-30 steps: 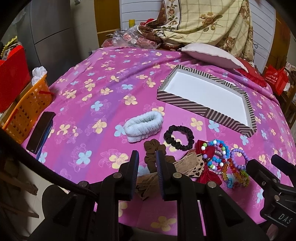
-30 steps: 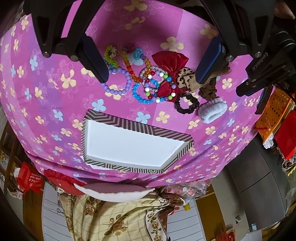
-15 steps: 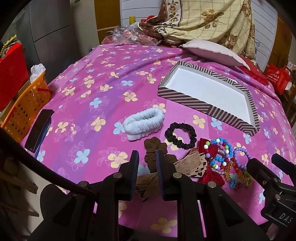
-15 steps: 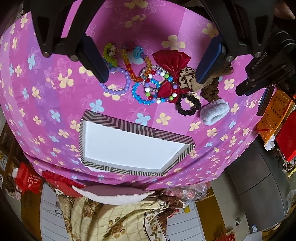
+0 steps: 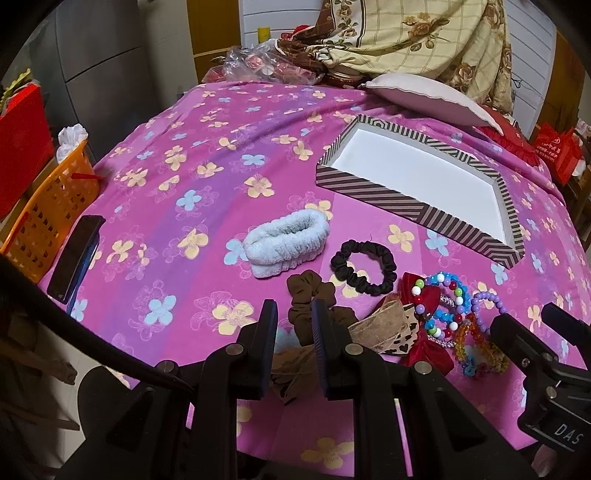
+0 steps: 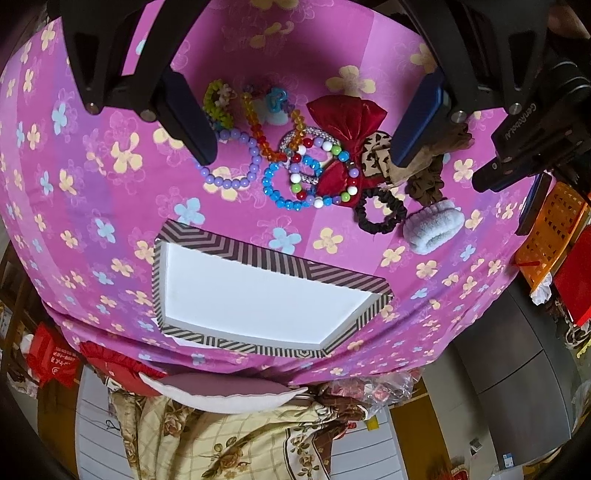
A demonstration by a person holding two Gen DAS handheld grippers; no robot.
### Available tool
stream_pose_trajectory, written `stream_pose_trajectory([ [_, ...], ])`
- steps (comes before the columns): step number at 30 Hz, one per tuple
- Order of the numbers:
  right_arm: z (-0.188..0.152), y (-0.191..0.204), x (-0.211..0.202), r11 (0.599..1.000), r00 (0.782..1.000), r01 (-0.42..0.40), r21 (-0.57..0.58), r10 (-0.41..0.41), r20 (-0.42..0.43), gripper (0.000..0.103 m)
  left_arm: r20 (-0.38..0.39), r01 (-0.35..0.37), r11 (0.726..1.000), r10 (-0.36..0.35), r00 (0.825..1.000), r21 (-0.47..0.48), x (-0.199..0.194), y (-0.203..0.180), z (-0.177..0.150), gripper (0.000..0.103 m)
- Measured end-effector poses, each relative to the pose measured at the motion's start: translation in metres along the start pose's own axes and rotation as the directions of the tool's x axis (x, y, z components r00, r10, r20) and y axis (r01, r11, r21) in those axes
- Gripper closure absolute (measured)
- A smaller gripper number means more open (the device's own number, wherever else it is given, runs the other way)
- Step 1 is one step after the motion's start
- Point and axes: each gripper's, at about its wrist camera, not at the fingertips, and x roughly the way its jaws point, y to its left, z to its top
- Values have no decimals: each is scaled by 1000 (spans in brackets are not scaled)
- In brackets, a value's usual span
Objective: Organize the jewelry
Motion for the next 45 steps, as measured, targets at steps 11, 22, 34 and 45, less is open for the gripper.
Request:
stream_pose_trajectory([
  [11,4,-5,9,1000,1000,4,-4,-5,-11,6,-15,-2,1000,2,1000,-4,9,2,2,72],
  [22,3,-7,20,1000,1000,-1,-23,0,-30,6,-40,41,998,-43,998,-53,17,20,5,72],
  [34,8,-21,39,998,998,-49,-30,48,-45,6,-72,125,986,-133,988,-113,40,63,31,60],
  [45,19,-20,64,989,992,-92,-112,81,-96,31,-135,182,983,-176,975,31,86,44,53,51],
])
